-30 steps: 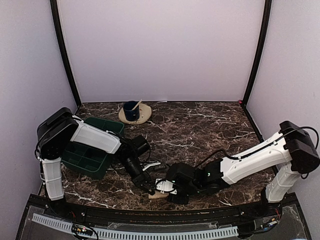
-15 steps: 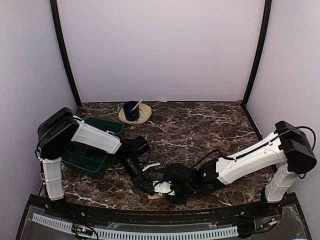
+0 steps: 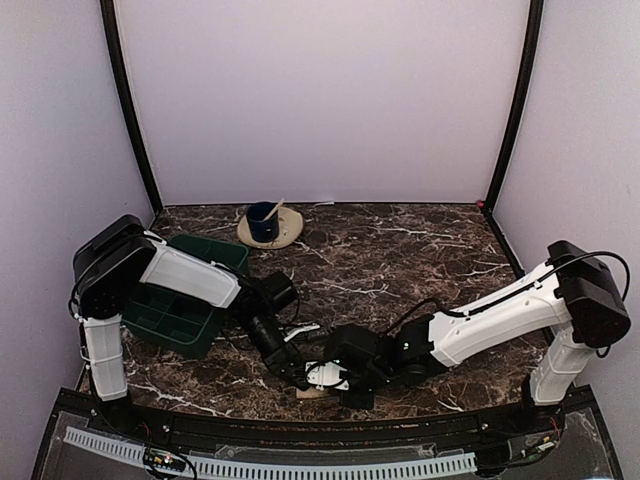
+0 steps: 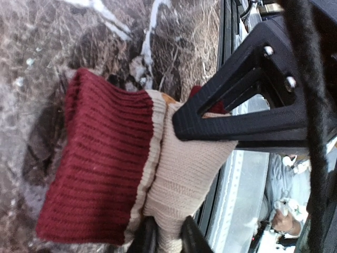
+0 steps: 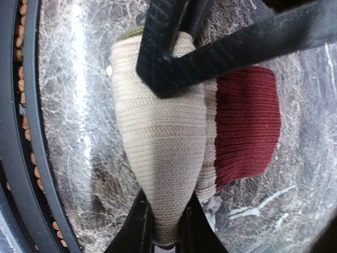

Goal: Roll the socks
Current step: Roll the sock at the center of the board.

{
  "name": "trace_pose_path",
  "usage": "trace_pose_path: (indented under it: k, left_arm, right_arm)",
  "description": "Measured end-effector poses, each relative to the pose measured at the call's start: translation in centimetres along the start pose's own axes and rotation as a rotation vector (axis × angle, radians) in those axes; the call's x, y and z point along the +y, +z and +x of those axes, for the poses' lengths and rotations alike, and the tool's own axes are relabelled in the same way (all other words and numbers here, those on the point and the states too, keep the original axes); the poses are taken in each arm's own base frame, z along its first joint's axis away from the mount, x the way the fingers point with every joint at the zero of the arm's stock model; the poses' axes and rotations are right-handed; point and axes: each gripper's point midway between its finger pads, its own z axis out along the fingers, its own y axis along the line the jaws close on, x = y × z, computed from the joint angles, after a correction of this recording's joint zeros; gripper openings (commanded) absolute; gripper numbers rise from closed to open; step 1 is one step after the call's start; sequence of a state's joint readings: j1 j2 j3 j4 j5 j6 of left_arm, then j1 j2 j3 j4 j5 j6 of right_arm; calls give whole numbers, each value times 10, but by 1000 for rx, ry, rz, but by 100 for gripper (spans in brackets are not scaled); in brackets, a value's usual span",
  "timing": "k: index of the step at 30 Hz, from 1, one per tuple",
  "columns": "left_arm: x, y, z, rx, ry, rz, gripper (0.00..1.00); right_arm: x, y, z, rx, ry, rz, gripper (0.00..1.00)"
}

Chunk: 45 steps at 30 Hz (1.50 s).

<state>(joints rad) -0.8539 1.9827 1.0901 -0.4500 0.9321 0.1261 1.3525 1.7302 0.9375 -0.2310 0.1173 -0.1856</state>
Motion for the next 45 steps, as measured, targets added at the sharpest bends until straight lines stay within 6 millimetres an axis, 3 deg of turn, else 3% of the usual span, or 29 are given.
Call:
trace_pose_path:
  k: [5, 24, 31, 38, 45]
  left_arm:
    - [5, -10, 0, -50, -23, -57, 34]
    - [11, -47, 0, -299, 1, -279, 36]
    - [4, -62, -4, -423, 82, -377, 38]
    - [-16, -50, -10, -445, 245, -515, 36]
    - [-17, -28, -4, -367, 395, -637, 36]
  right_arm:
    - [-6, 1, 0, -15, 71, -52, 0]
    - [-20, 2, 4, -62, 291, -273, 0]
    - [-22, 0, 7, -78, 369, -381, 0]
    - [-23, 1, 9, -89, 432, -482, 0]
    - [-23, 1, 9, -87, 475, -563, 0]
